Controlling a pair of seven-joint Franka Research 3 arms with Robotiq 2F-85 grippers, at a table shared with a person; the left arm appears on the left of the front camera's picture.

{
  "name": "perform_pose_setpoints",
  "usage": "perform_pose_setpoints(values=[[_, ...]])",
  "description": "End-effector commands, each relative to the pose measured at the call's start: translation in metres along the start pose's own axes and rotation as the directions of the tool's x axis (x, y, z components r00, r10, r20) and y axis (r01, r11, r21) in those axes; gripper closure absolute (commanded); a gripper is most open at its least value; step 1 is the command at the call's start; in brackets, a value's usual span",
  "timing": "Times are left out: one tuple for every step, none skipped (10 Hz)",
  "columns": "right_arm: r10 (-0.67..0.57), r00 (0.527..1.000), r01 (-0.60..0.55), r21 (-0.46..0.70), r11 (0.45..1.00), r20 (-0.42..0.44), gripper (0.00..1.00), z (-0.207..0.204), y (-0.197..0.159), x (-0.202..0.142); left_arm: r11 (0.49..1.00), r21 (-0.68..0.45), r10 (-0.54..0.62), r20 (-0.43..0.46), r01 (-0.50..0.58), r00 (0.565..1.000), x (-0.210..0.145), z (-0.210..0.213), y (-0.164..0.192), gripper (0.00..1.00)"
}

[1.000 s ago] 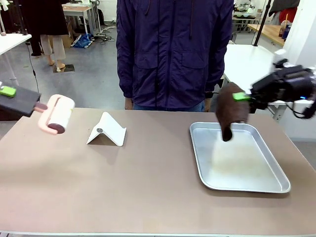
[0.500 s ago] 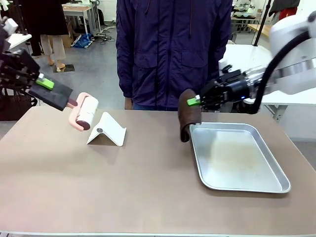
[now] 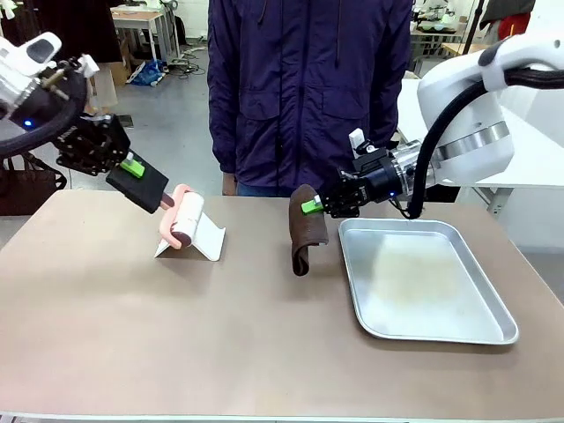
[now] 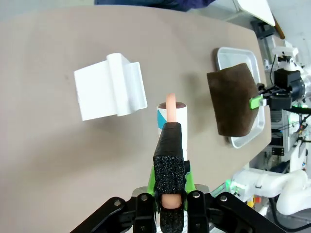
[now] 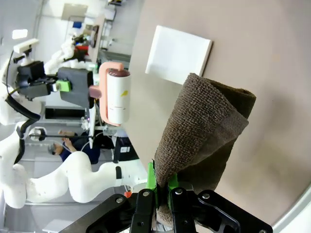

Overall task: Clean the surface of the table.
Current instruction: Return the Lint Roller and towel to their original positions.

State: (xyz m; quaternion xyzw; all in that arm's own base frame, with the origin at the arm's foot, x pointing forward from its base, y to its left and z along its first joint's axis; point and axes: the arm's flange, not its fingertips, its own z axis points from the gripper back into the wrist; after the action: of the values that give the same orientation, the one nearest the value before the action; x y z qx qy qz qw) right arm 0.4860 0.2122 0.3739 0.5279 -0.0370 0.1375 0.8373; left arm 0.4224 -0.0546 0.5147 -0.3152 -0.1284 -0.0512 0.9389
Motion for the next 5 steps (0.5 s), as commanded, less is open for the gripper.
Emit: perform_pose_setpoints(values=[[0.024, 1.0, -0.024, 0.056, 0.998, -0.003, 0.9, 0.018, 0.007, -0.005, 0.993, -0.091, 0.072, 0.025, -0.07, 0.997, 0.008, 0.007, -0.004, 0.78], [0.0, 1.0, 0.0, 0.0, 1.0, 0.0, 0.9, 0.0, 0.0, 0.0, 1.0, 0.0, 0.0, 0.0, 0.0, 1.0, 0.0, 0.0, 0.0, 0.78], [0.0, 1.0, 0.0, 0.0, 1.0, 0.0, 0.9, 0.0, 0.0, 0.0, 1.0, 0.0, 0.0, 0.0, 0.0, 1.0, 0.0, 0.0, 0.0, 0.78], [0.0, 1.0, 0.0, 0.0, 1.0, 0.0, 0.9, 0.0, 0.0, 0.0, 1.0, 0.0, 0.0, 0.0, 0.0, 1.0, 0.0, 0.0, 0.0, 0.78], [0.0, 1.0, 0.0, 0.0, 1.0, 0.0, 0.9, 0.0, 0.0, 0.0, 1.0, 0.0, 0.0, 0.0, 0.0, 1.0, 0.0, 0.0, 0.0, 0.78]])
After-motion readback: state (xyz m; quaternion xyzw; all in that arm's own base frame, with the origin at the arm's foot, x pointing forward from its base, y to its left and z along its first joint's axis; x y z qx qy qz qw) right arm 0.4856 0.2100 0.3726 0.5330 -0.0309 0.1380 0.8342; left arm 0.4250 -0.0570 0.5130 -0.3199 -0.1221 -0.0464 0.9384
